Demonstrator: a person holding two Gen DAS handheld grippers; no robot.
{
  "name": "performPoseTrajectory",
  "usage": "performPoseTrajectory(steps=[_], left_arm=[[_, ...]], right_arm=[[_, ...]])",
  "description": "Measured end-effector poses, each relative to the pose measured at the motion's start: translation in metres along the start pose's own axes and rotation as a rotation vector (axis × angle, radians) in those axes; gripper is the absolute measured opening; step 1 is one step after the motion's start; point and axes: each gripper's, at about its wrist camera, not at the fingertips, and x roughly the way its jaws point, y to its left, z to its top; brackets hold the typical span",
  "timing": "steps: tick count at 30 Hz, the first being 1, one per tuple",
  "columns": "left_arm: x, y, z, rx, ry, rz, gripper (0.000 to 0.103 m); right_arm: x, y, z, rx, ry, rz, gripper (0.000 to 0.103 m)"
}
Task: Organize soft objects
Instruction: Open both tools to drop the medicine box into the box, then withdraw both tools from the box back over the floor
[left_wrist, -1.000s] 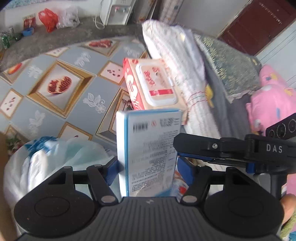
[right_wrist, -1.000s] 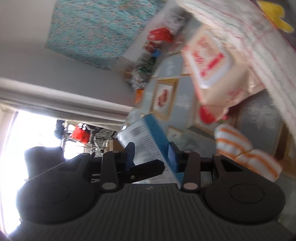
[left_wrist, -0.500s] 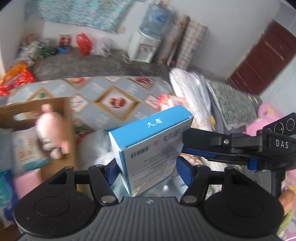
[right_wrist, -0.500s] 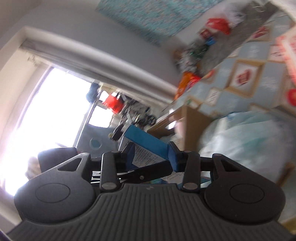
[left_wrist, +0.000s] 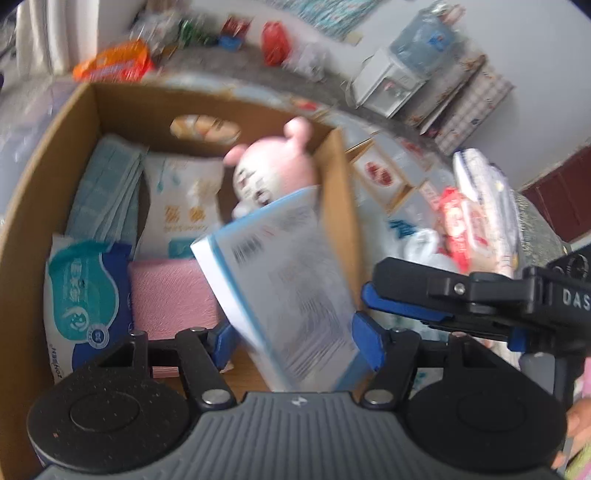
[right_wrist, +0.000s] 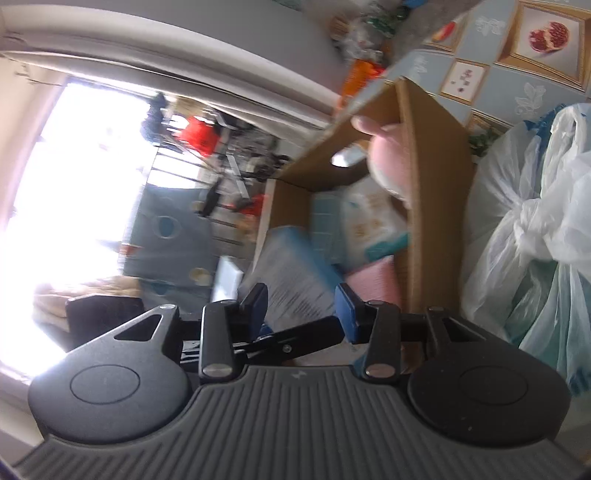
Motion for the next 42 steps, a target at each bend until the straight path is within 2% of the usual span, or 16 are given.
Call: performPoseTrajectory(steps=[6,11,15,22,25,29,31,33,34,36,39,42], left_arm=[[0.027,0.02,0.004,-0.009,0.017,0.023,0.068],[0.038,0.024,0.005,0.001,0.036,0.023,0.068],[0.045,0.021,0.0,0.015,0.066,0.028,0.063],[0.027,0.01,-0.019,0.087,0.062,0.048,0.062],[-0.002,0.011,-0.029,0.084,0.003,0.035,0.072],[-0.053,0.025,-0.048,0.035,-0.149,0.033,0.086],[-0.078,0.035,-0.06,0.013,-0.222,0.039,0.093],[-0.1,0.048,-0.072,-0.016,-0.288,0.051,0.095],[-0.11,0.054,-0.078,-0.03,-0.315,0.056,0.096],[-0.126,0.069,-0.088,-0.066,-0.361,0.059,0.097],[-0.144,0.092,-0.104,-0.121,-0.417,0.054,0.097],[-0.153,0.111,-0.113,-0.154,-0.449,0.071,0.097]], right_arm=[[0.009,-0.011,0.007,-0.007,-0.011,-0.072,0.042],[0.003,-0.012,0.009,-0.019,-0.015,-0.081,0.043],[-0.008,-0.014,0.006,-0.024,-0.024,-0.078,0.045],[-0.028,-0.016,-0.01,-0.074,-0.001,-0.074,0.046],[-0.032,0.0,-0.024,-0.176,0.066,-0.079,0.047],[-0.023,0.032,-0.045,-0.318,0.21,-0.096,0.05],[-0.01,0.048,-0.055,-0.365,0.302,-0.11,0.06],[0.01,0.062,-0.065,-0.388,0.395,-0.134,0.079],[0.022,0.068,-0.07,-0.394,0.44,-0.152,0.082],[0.049,0.074,-0.079,-0.397,0.537,-0.201,0.086],[0.089,0.076,-0.089,-0.368,0.653,-0.326,0.087],[0.114,0.078,-0.094,-0.369,0.69,-0.446,0.092]])
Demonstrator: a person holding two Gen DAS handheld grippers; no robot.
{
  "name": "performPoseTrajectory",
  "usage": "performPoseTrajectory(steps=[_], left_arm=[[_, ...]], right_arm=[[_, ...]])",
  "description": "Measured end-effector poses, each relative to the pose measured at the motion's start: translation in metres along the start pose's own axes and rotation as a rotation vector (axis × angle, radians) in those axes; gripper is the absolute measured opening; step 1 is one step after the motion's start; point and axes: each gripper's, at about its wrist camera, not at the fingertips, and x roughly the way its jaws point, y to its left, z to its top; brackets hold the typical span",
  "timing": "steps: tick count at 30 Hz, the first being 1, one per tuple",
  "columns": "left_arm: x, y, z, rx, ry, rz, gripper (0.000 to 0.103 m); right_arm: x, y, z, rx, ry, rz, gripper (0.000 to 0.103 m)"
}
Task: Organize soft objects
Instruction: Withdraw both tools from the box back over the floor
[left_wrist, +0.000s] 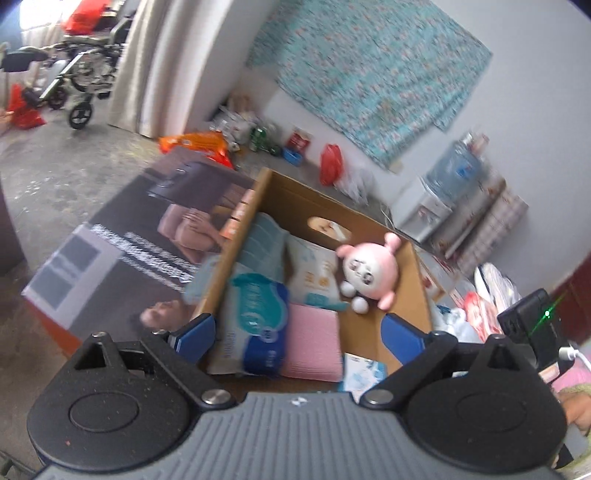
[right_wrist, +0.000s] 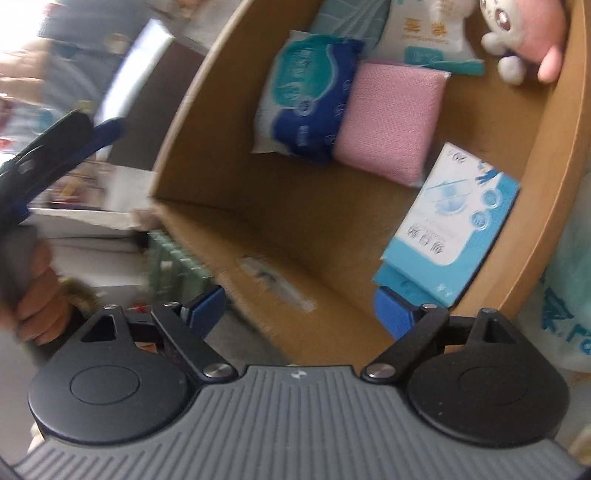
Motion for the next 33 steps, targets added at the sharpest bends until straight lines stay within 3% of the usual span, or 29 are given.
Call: performPoseTrajectory(steps=[3,9,22,25,30,31,33], left_arm=[[-0.004,0.017,-0.002,-0.023,-0.006,-0.001,0.097],[-0.008,0.032,-0.005,-0.037,-0.018,-0.02,0.097],[-0.006,0.052,-0.009,-0.073,-0.033,-0.047,0.097],[-0.004,0.055,-0.011,-0.078,-0.024,-0.049,0.097],[-0.002,0.054,-0.016,-0.062,-0.007,-0.046,0.097],[-0.002,0.054,-0.017,-0.06,-0.006,-0.045,0.097],[-0.002,0.055,-0.019,-0.058,-0.003,-0.042,0.097]], right_arm=[[0.011,0.005,0.011,0.04,0.05,0.0,0.096],[0.041,0.009,0.026,0.091,0.134,-0.087,0.102],[0.088,-0.008,0.034,0.183,0.287,-0.234,0.102],[0.09,-0.013,0.043,0.185,0.262,-0.267,0.101],[0.067,-0.015,0.076,0.172,0.109,-0.36,0.101],[0.063,-0.016,0.081,0.162,0.017,-0.378,0.101],[0.055,-0.018,0.09,0.154,-0.022,-0.389,0.101]])
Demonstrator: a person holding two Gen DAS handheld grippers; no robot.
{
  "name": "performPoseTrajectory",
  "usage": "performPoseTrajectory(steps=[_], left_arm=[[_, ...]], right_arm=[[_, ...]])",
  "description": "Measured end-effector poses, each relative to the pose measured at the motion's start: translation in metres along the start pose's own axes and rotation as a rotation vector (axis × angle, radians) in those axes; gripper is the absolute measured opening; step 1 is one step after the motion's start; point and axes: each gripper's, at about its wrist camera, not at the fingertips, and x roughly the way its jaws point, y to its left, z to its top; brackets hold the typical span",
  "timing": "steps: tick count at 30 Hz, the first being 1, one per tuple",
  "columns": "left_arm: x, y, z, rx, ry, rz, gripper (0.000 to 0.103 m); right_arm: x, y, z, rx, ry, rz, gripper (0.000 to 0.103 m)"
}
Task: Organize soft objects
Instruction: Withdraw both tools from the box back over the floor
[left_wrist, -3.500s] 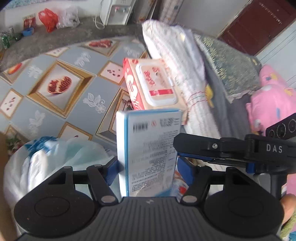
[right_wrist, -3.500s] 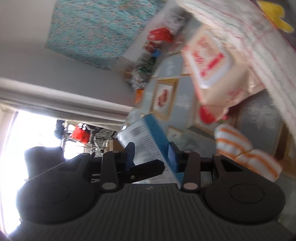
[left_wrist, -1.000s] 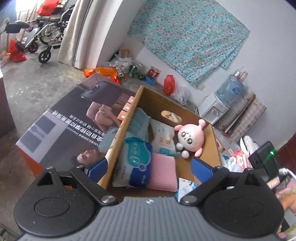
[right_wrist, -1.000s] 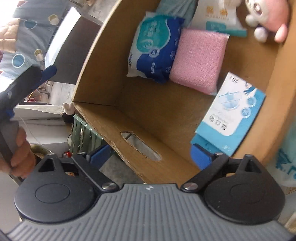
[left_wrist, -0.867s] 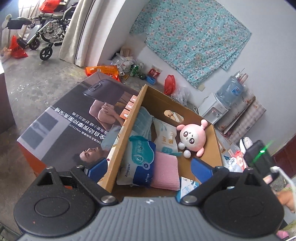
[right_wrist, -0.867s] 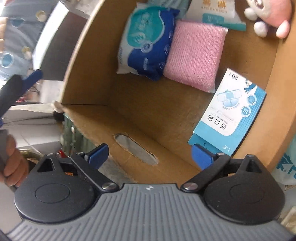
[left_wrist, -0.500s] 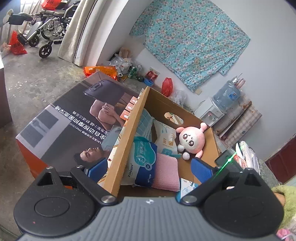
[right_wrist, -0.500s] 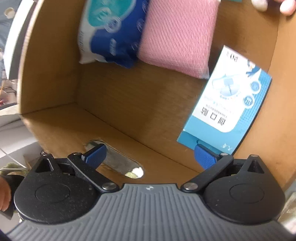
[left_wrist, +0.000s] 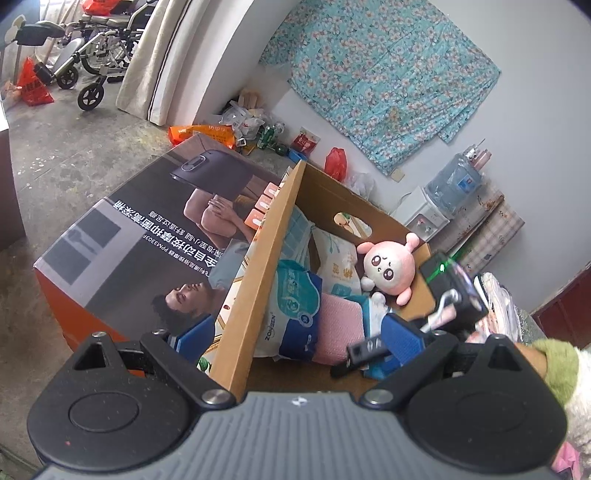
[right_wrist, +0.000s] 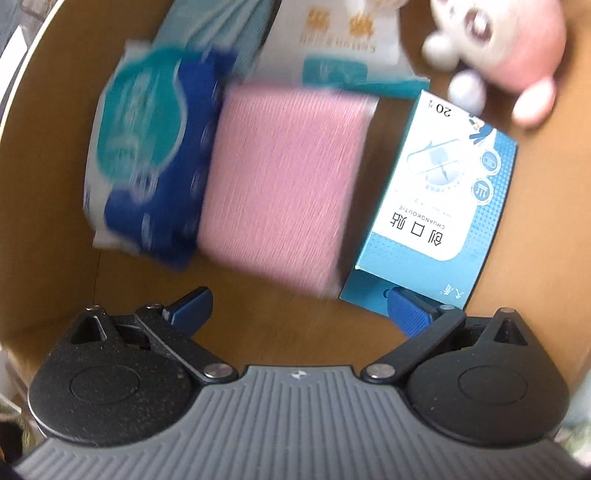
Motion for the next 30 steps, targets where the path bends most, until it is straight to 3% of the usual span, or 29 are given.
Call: performPoseTrajectory(steps=[4,7,11,15,19,22,25,30], left_arm=[[0.0,-0.001,-0.003,0.007,0.004,0.009,0.097],[-0.002,-0.007,-0.005,0.031,0.003,0.016,0.097],[-0.012,-0.019,-0.009,0.084,-0.033,0.009,0.097],[-0.028,-0.042,-0.018,0.155,-0.094,-0.025,0.099],[-0.036,-0.077,-0.035,0.248,-0.138,-0.089,0.101],[-0.033,-0.108,-0.054,0.317,-0.139,-0.15,0.101],[-0.022,-0.149,-0.078,0.393,-0.093,-0.249,0.101],[0.009,-0.216,-0.125,0.518,0.009,-0.381,0.102]], right_arm=[[-0.004,-0.008,0.006,0.039,-0.006,0.05,0.101],[-0.017,-0.004,-0.002,-0.011,-0.002,0.068,0.101],[-0.059,0.004,-0.033,-0.098,-0.057,0.197,0.101],[-0.121,-0.017,-0.075,-0.135,-0.199,0.348,0.102],[-0.181,-0.07,-0.133,-0.089,-0.415,0.413,0.102],[-0.203,-0.12,-0.193,-0.039,-0.606,0.394,0.102],[-0.224,-0.166,-0.257,0.032,-0.796,0.313,0.102],[-0.221,-0.223,-0.349,0.166,-0.994,0.135,0.102]])
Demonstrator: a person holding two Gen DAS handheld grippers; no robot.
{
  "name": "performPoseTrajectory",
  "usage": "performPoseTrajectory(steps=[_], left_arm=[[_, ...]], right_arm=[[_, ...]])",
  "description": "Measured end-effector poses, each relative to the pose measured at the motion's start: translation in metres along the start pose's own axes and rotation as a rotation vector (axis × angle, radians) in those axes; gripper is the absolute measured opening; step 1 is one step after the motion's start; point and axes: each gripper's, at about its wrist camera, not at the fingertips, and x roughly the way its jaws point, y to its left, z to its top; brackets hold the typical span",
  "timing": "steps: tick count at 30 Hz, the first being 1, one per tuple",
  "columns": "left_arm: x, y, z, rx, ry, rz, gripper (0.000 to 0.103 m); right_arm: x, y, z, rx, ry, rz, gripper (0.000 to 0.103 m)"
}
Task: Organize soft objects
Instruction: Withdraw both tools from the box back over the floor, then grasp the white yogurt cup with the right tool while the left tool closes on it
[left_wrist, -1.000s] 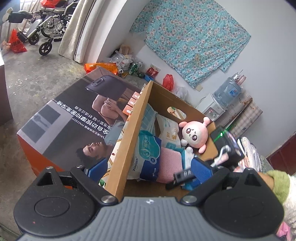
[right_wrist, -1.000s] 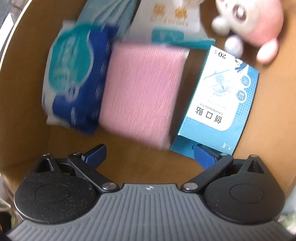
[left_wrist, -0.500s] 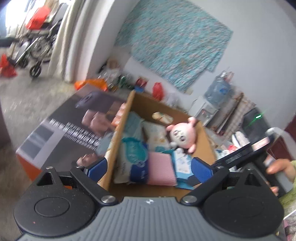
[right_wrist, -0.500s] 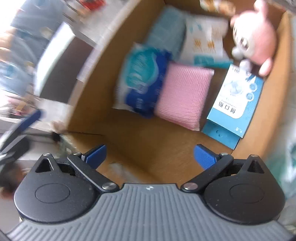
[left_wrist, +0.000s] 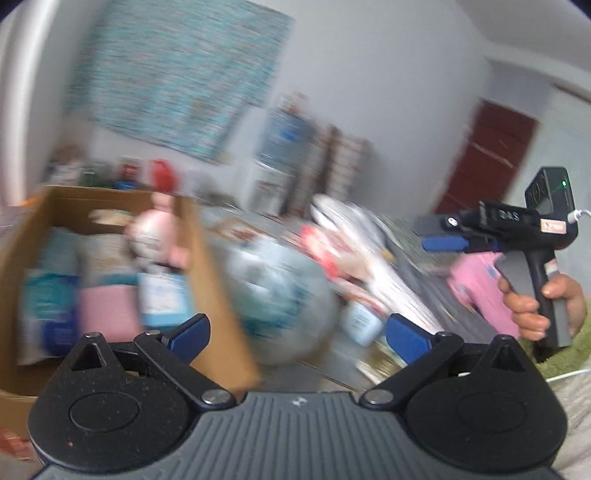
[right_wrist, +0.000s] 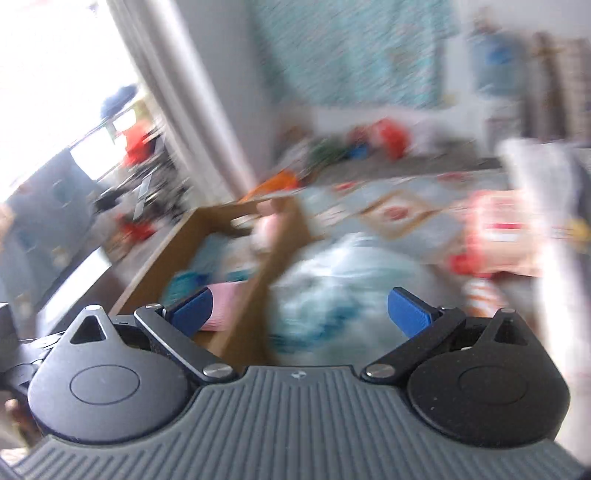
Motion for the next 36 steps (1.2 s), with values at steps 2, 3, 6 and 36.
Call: performPoseTrajectory(steps=[2,3,6,36], left_arm=[[0.026,-0.025,-0.006,0.039,0.038,-0.039,0.102],[0.039,-0.037,-0.012,0.064,0.059,-0.058,0.102],[0.077,-0.071,-0.026,0.144,0.111,-0.082,0.102],[0.305,-0.109,-0.036,0.196,0.225,-0.09,0.031]], right_arm=[[-0.018,-0.024,-0.019,0.024,-0.04,-0.06,0.102],[-0.024,-0.035,-0.03,0.036,-0.055,-0.08,0.102],[-0.028,-0.073,-0.057,0.079,-0.089,-0.129,0.102],[0.156,-0.234,-0.11,0.416,0.092,-0.09,0.031]])
